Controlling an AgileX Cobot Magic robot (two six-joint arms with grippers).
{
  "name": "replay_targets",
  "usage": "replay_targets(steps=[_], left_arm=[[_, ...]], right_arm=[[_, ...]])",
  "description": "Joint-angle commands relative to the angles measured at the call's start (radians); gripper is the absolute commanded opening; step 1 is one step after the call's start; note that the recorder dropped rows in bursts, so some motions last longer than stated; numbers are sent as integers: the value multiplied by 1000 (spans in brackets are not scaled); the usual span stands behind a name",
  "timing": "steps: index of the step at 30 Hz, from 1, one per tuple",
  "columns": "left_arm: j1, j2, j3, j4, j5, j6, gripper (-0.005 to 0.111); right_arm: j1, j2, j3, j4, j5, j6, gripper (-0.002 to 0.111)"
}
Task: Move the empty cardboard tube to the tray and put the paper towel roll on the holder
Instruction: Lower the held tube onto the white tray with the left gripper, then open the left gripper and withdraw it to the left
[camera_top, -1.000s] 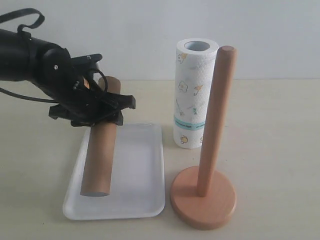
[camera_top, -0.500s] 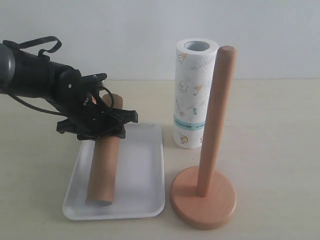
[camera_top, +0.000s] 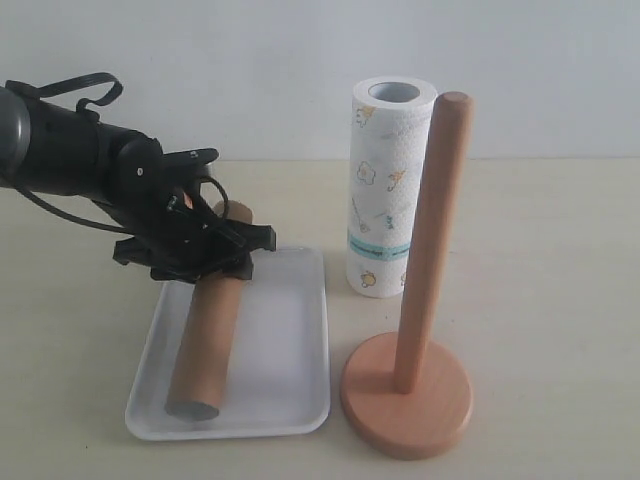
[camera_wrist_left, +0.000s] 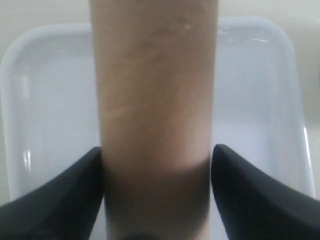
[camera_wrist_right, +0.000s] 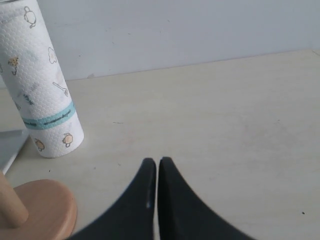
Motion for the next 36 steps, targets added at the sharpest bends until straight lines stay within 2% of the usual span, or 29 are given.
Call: replay_targets(steps=[1, 14, 21, 29, 32, 36], left_arm=[[2, 2, -7, -13, 20, 5, 61], [2, -9, -7, -10, 52, 8, 61], [2, -76, -7, -10, 84, 9, 61], [2, -190, -7, 3, 182, 51, 60], [2, -243, -7, 40, 240, 70, 45], [2, -322, -1, 92, 310, 83, 9]], right_arm=[[-3, -5, -1, -3, -9, -1, 1], [-3, -5, -1, -1, -9, -1, 1], [-3, -5, -1, -1, -9, -1, 1], [-3, -5, -1, -1, -9, -1, 1], [-3, -5, -1, -1, -9, -1, 1], [-3, -5, -1, -1, -9, -1, 1]])
